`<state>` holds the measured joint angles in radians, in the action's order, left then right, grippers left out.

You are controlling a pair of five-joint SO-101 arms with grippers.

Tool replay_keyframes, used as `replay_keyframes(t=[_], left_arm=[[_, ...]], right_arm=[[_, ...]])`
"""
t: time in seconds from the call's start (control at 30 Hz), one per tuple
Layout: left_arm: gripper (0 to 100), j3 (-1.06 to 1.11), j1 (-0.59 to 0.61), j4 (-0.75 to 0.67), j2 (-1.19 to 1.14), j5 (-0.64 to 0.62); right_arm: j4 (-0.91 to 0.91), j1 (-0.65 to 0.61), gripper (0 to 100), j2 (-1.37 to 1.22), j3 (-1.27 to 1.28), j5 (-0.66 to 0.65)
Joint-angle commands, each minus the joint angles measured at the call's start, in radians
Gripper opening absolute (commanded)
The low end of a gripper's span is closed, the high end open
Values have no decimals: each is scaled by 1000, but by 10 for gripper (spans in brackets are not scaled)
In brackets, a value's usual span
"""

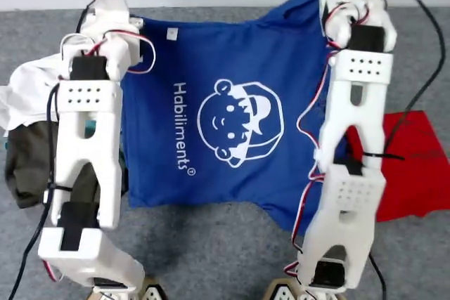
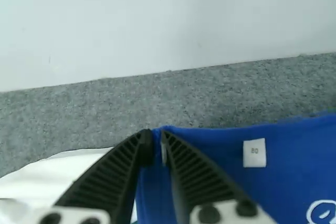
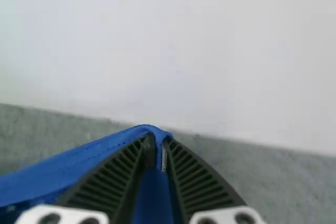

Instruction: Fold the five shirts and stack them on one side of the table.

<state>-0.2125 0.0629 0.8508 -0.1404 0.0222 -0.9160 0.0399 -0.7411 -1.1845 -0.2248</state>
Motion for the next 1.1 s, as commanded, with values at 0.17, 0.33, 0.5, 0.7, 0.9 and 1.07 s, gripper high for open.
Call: replay_keyframes(t=[0.17,0.33,0.5,0.7,0.9,1.07], left_arm=[[13,-97,9,77,-68,3],[13,-97,9,232,-78,31],[13,-97,9,394,-78,123],[13,-97,9,548,-77,207],[13,-97,11,675,-72,256],[13,-96,26,726,-78,256]], right_arm=[[-197,-22,9,-208,-353,5],[-452,-19,9,-211,-399,3],[-745,-31,9,-209,-502,-46],[-883,7,9,-147,-496,-91],[-886,70,9,36,-361,-94],[-883,104,9,283,83,-149]])
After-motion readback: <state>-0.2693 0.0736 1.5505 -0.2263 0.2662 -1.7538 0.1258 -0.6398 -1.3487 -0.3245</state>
